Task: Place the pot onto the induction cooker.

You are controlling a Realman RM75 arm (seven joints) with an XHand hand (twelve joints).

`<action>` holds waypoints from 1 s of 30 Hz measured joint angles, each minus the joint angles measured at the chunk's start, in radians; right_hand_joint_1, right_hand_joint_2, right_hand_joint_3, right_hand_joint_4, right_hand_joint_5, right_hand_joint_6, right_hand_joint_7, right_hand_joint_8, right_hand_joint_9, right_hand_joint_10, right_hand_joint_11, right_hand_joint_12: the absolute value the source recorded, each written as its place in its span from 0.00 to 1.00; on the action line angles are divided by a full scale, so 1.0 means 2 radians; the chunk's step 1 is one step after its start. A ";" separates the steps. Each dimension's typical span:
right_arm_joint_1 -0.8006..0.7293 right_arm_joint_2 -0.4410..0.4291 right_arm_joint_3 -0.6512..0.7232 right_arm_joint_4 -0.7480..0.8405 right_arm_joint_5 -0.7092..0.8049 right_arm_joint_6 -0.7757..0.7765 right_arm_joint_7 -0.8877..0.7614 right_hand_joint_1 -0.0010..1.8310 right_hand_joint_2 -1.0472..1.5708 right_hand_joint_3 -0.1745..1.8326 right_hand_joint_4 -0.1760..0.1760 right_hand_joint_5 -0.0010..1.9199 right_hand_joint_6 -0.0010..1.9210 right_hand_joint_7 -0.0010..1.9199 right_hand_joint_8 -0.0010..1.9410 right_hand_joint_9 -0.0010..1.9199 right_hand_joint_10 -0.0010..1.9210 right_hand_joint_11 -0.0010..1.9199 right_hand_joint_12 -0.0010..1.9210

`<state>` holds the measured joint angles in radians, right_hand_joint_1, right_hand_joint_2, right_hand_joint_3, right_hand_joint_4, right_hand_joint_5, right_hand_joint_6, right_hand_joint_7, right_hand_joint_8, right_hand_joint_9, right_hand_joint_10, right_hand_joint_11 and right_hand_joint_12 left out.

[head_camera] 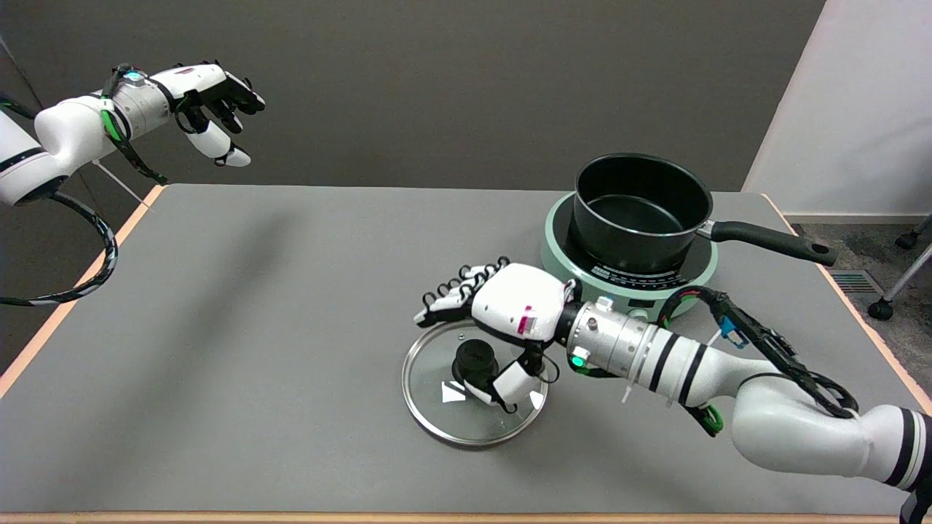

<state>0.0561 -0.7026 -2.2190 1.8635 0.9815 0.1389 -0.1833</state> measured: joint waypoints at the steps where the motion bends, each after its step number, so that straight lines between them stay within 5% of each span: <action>1: -0.001 -0.001 -0.001 0.000 -0.001 -0.002 -0.001 0.54 0.60 0.61 0.65 0.26 0.11 0.33 0.10 0.30 0.23 0.22 0.51; 18: 0.010 -0.026 -0.007 -0.023 -0.010 -0.039 -0.036 0.55 0.59 0.61 0.71 0.26 0.11 0.31 0.10 0.31 0.22 0.22 0.50; 30: 0.021 -0.037 -0.006 -0.046 -0.027 -0.055 -0.045 0.52 0.61 0.60 0.86 0.29 0.16 0.33 0.10 0.31 0.24 0.22 0.48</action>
<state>0.0973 -0.7759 -2.2313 1.7722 0.9270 0.0298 -0.2731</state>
